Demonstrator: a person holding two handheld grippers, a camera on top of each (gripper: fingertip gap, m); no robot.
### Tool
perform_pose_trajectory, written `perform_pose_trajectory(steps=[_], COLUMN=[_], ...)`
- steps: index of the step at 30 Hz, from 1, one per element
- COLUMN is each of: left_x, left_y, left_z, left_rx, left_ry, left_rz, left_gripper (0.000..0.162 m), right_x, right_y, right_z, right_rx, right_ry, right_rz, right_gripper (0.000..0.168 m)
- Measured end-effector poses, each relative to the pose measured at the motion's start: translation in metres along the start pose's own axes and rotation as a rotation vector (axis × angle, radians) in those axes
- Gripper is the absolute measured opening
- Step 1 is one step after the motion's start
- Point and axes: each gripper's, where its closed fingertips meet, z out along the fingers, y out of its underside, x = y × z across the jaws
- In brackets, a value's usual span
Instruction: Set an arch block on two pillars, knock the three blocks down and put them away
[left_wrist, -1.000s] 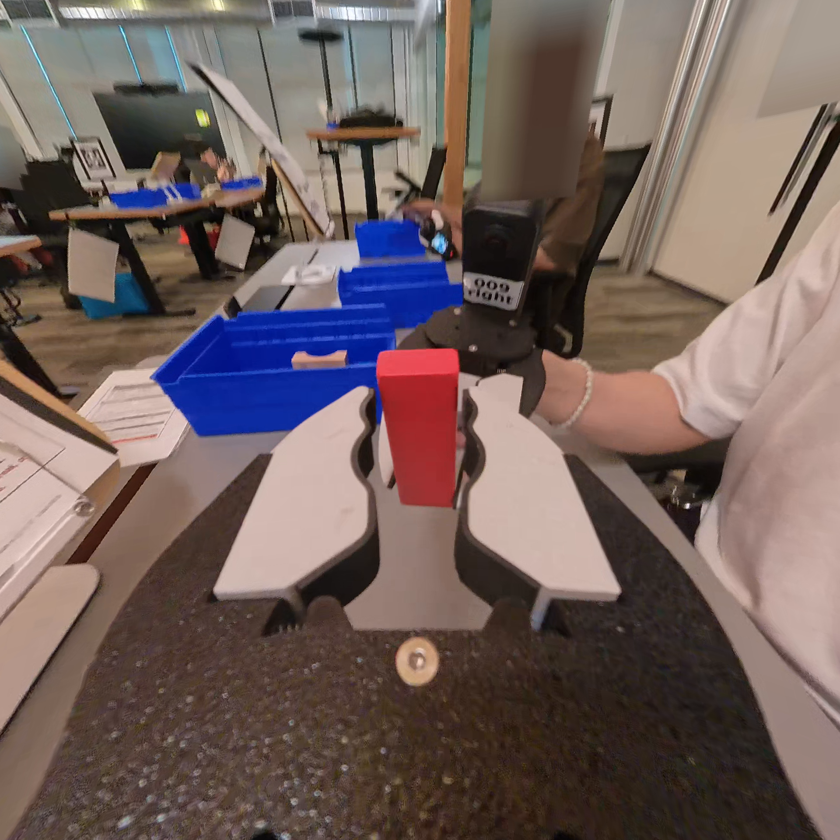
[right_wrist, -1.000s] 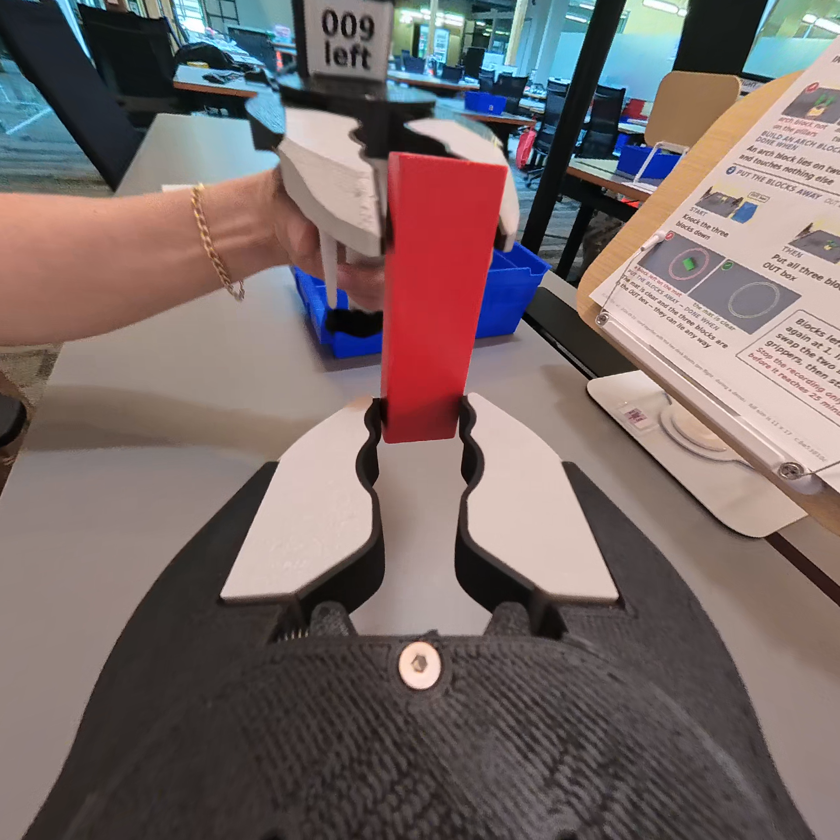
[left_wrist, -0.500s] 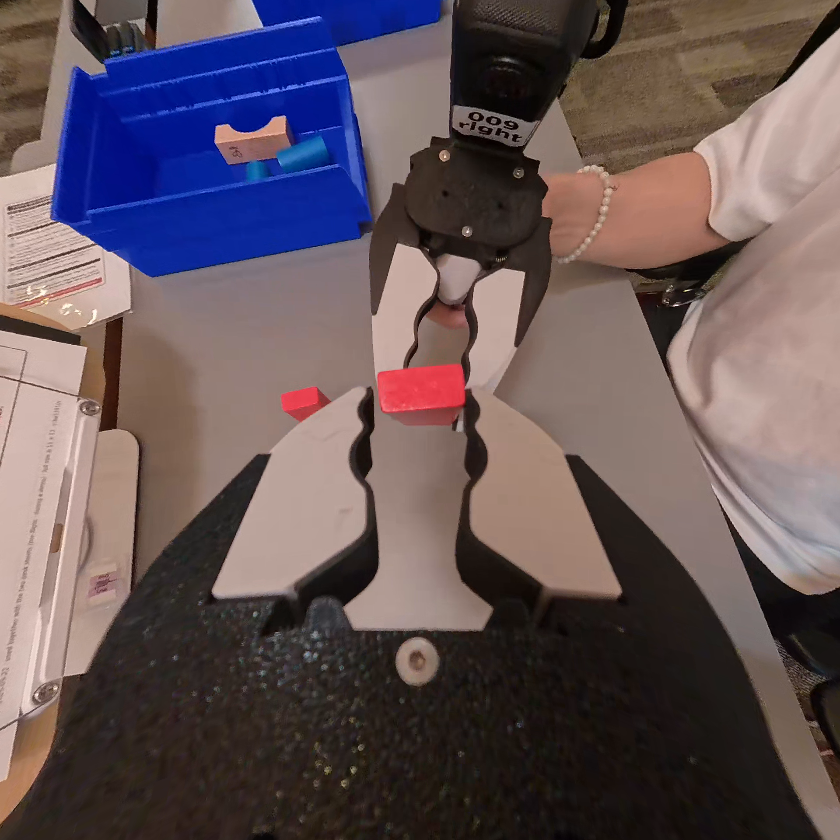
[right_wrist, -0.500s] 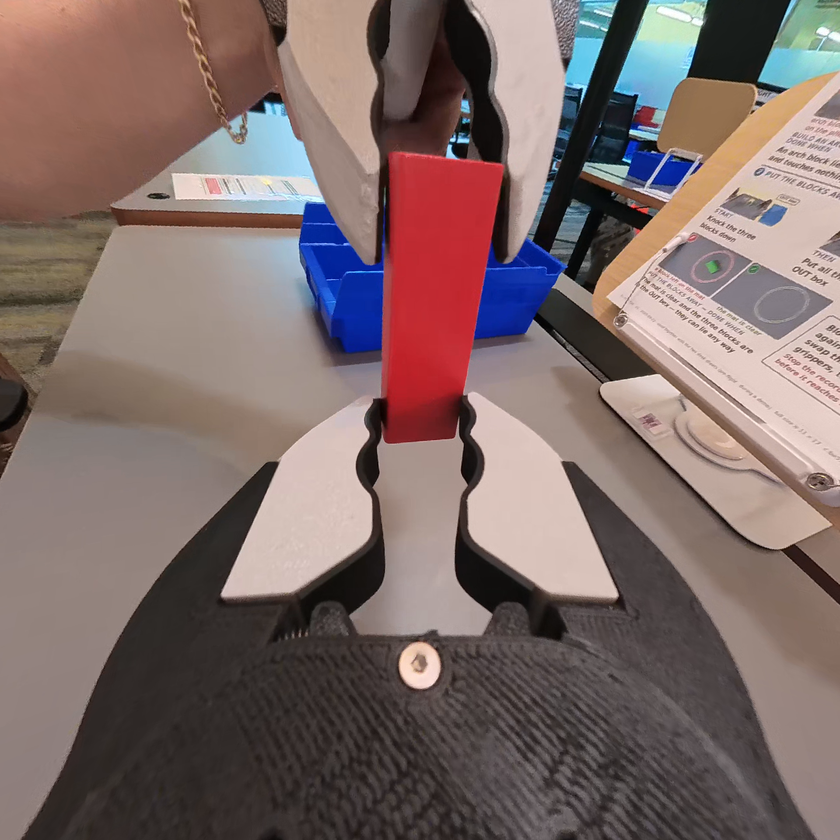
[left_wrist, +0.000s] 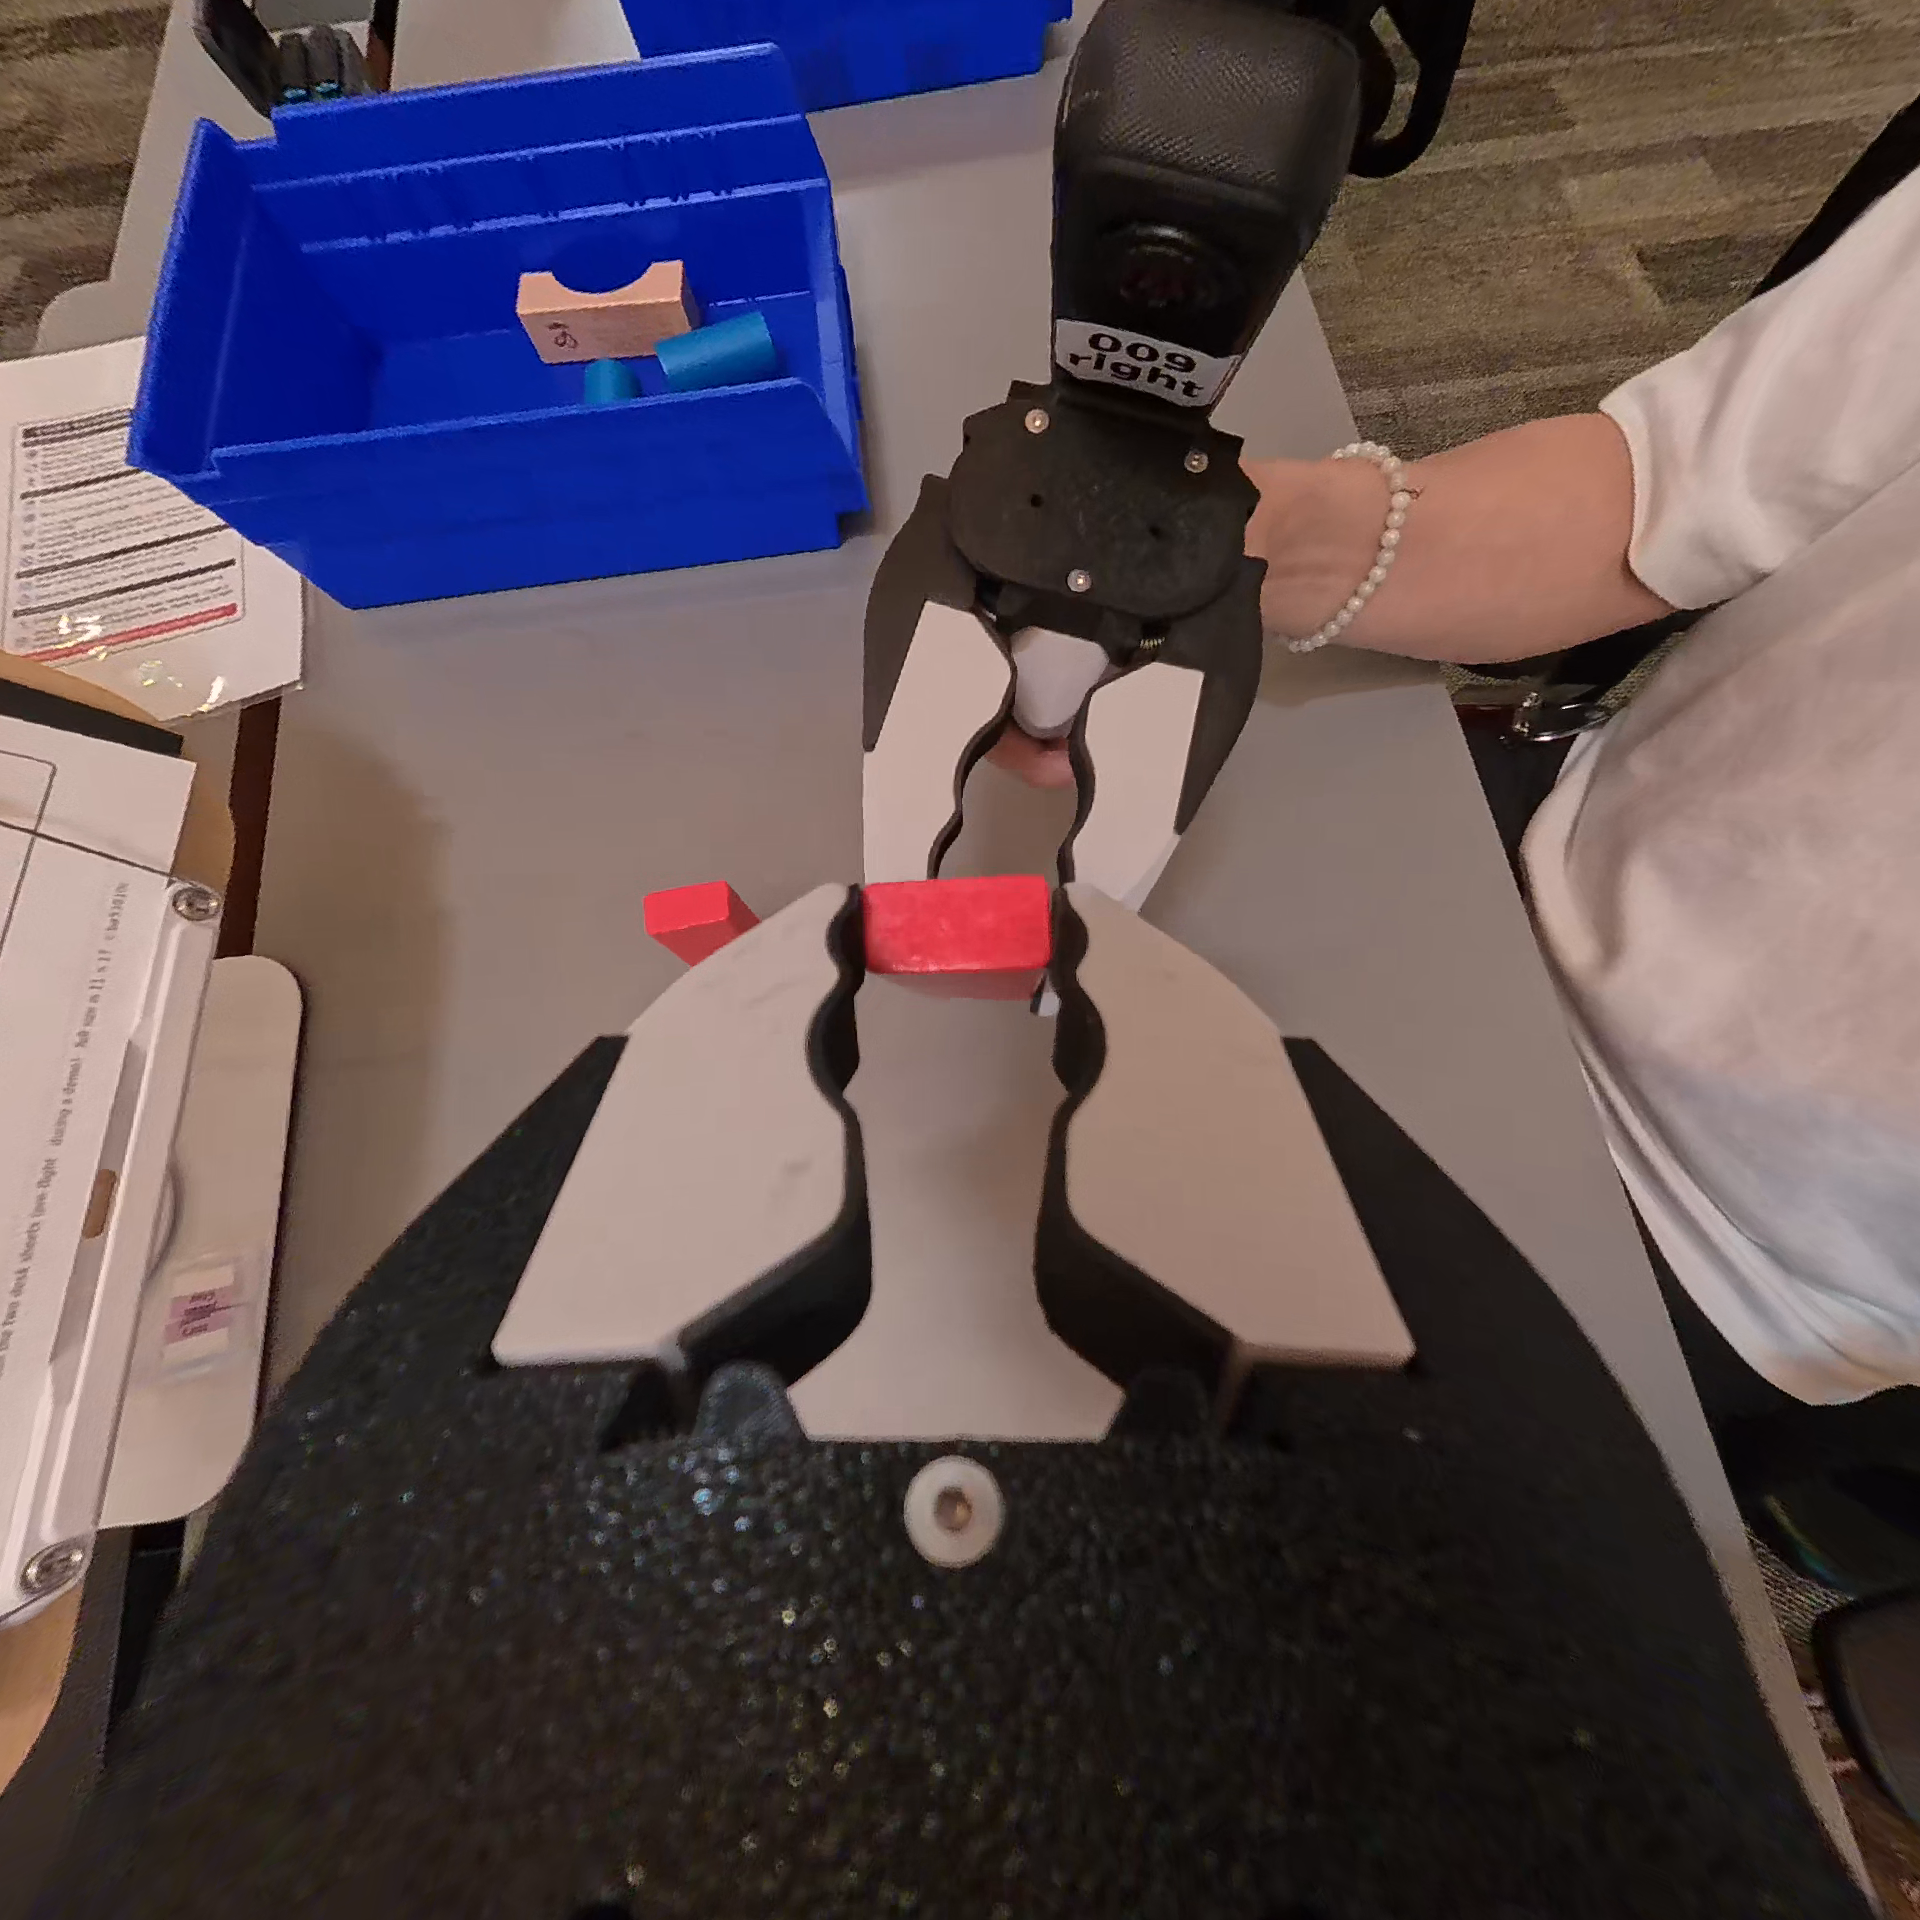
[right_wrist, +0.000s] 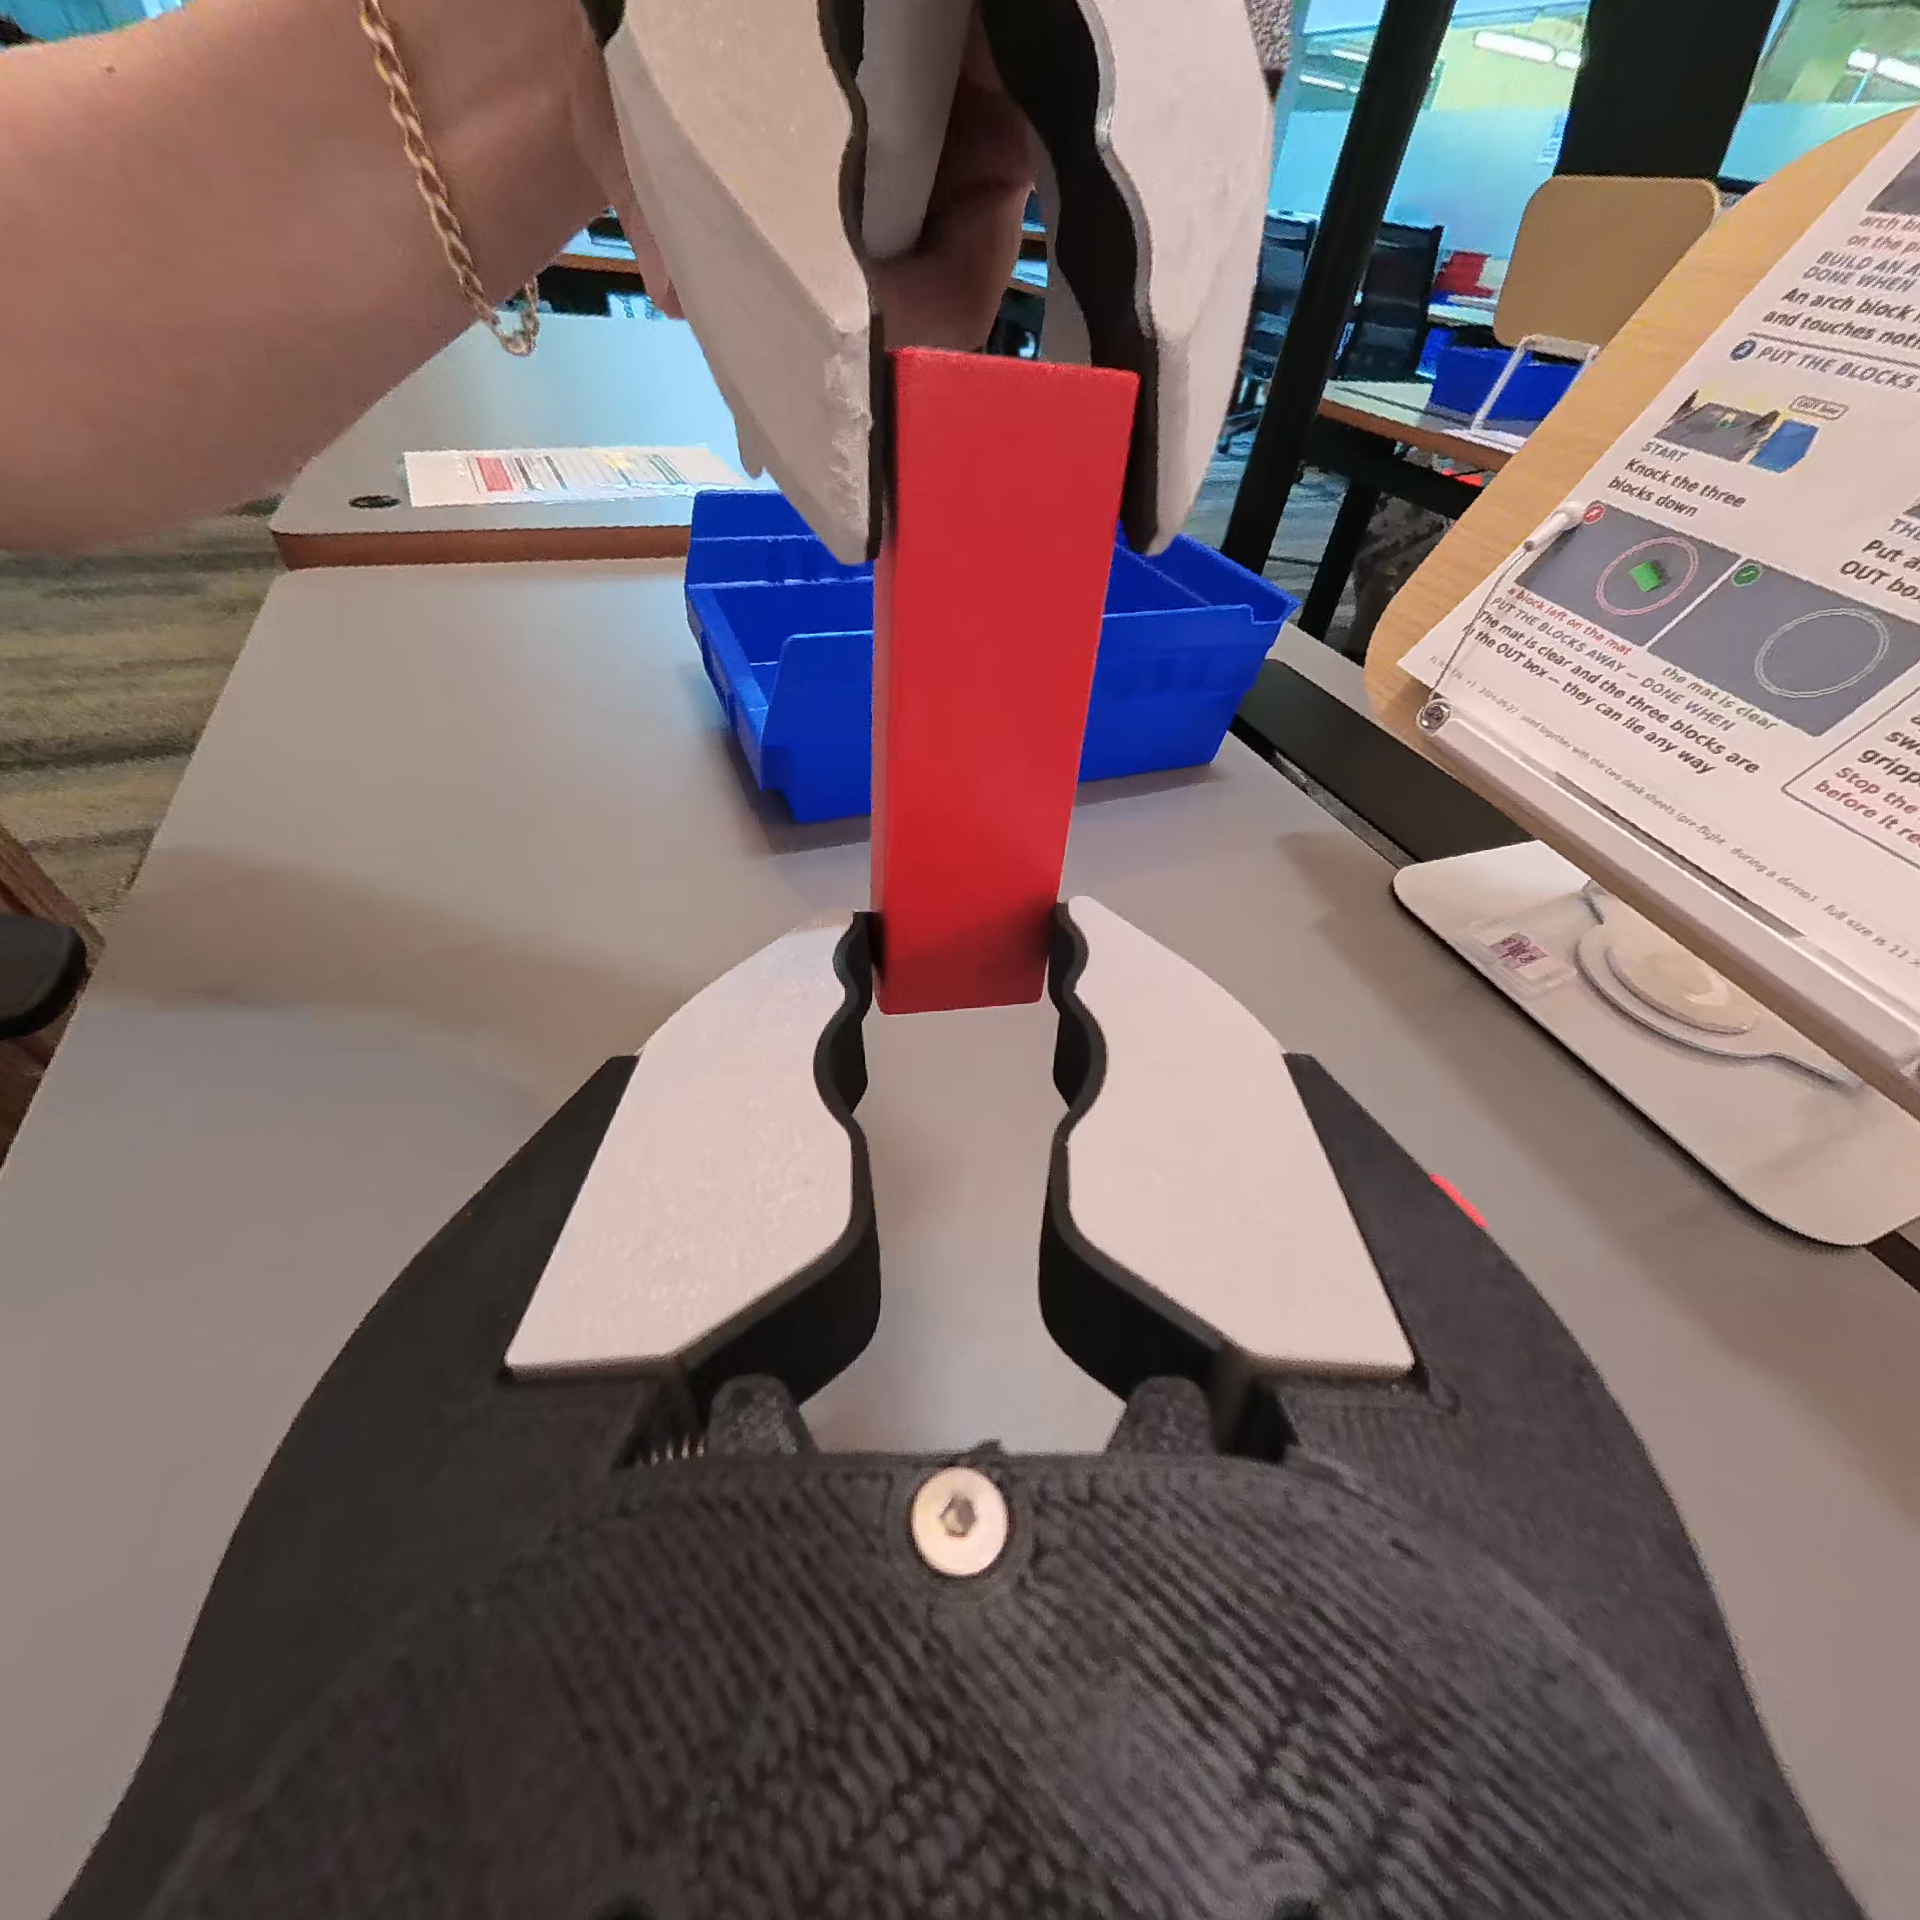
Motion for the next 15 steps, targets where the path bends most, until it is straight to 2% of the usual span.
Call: perform_pose_trajectory(steps=[4,7,9,15], left_x=[0.0026,0.0043,0.0025,0.0], left_y=[-0.0008,-0.0015,-0.0008,0.0012], left_z=[-0.0003,0.0001,0.0007,0.0029], left_rx=[0.0,0.004,0.003,-0.02], left_ry=[0.022,0.032,0.02,0.005], left_rz=[-0.005,-0.003,0.001,0.017], left_gripper=[0.034,0.041,0.034,0.033], right_x=[-0.001,-0.0002,-0.0005,0.0003], right_y=[-0.0002,-0.0004,0.0001,0.0029], right_z=[0.0004,0.0,0.0001,0.001], right_rx=[0.005,0.014,0.015,-0.001], right_ry=[0.001,0.0,-0.004,0.011], right_rz=[-0.003,0.005,0.006,0.0], right_gripper=[0.033,0.033,0.033,0.033])
